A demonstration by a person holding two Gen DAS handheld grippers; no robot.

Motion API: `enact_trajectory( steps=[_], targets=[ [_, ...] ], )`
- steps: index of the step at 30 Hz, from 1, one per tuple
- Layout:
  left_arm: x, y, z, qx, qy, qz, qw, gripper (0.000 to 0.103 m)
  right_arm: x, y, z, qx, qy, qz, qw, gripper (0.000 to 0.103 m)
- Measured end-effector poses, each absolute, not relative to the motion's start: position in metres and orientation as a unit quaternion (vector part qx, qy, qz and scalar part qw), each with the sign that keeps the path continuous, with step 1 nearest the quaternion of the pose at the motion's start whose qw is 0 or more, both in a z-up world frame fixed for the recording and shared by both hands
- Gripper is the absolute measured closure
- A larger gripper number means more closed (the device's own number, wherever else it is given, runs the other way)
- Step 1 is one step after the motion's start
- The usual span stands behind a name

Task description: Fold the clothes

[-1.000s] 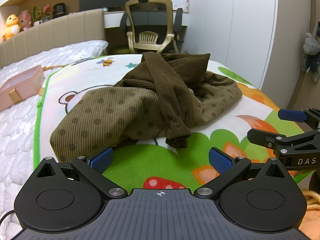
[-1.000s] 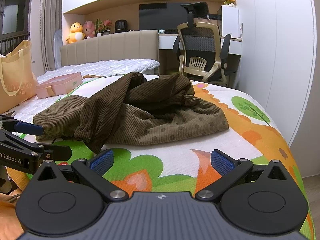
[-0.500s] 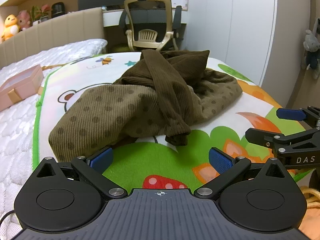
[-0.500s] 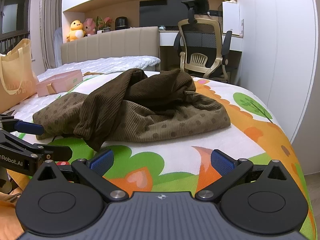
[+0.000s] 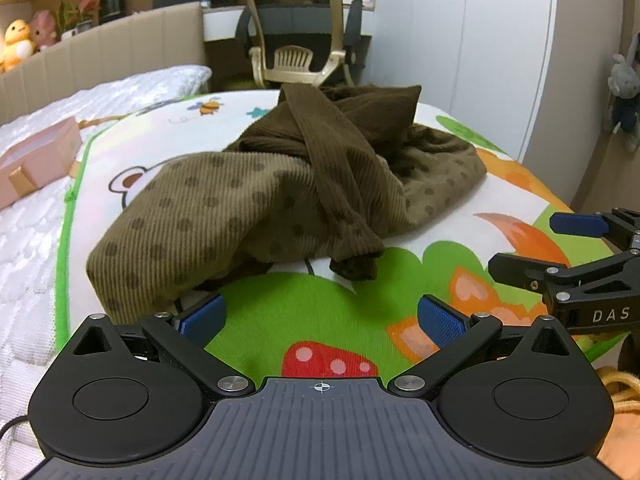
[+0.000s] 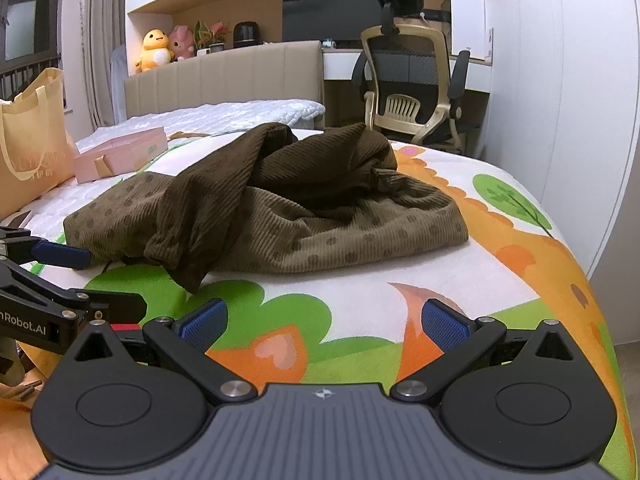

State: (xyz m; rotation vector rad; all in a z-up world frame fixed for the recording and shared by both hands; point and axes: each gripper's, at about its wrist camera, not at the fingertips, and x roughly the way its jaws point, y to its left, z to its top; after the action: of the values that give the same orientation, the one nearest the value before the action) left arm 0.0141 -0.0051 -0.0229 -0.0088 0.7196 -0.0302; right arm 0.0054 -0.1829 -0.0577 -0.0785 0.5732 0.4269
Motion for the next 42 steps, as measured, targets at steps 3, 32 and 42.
enact_trajectory(
  steps=[3, 32, 42],
  targets=[
    [0.017, -0.003, -0.021, -0.006, 0.352, -0.022, 0.936, 0.000, 0.011, -0.185, -0.059, -0.037, 0.292, 0.210, 0.932, 0.000],
    [0.221, 0.092, -0.043, -0.155, 0.408, -0.067, 0.897, 0.000, 0.207, -0.137, -0.077, -0.055, 0.407, 0.204, 0.889, 0.000],
    [0.208, 0.102, -0.056, -0.163, 0.414, -0.075, 0.893, 0.000, 0.207, -0.137, -0.080, -0.055, 0.392, 0.206, 0.895, 0.000]
  ],
)
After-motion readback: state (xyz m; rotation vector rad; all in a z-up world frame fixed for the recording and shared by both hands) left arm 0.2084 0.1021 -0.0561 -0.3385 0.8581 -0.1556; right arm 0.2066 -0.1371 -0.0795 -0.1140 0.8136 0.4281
